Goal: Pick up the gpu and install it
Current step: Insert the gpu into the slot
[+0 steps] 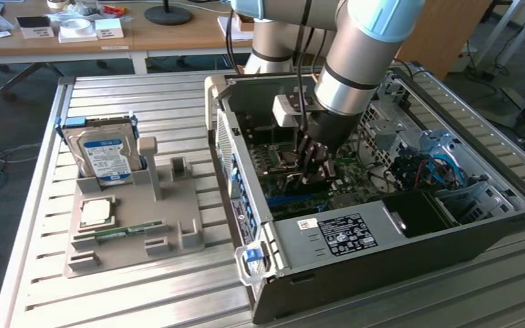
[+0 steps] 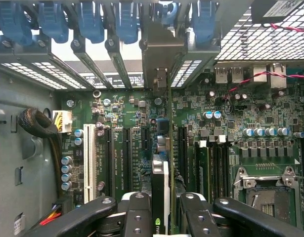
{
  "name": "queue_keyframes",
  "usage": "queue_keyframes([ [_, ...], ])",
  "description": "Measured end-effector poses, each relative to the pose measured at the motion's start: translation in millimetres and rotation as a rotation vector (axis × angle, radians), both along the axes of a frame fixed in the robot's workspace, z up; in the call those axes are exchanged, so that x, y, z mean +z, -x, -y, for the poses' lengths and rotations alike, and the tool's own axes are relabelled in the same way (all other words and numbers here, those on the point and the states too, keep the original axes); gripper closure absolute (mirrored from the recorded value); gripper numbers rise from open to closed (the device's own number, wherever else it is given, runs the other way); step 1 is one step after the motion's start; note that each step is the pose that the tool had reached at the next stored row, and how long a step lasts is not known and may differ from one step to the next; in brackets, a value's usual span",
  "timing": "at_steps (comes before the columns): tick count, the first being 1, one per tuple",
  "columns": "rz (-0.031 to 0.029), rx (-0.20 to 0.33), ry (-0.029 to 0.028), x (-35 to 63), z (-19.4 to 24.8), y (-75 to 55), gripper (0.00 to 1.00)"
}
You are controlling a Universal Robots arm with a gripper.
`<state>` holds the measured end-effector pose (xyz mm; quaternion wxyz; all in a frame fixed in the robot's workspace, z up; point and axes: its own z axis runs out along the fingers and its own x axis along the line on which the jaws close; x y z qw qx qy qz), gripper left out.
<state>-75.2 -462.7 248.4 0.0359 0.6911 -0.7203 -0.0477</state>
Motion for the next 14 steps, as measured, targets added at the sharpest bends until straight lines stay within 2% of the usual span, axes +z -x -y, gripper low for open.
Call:
queue_keyframes([
  [14, -0.0003, 0.000, -0.0019, -4.2, 0.1, 0.2, 0.73],
])
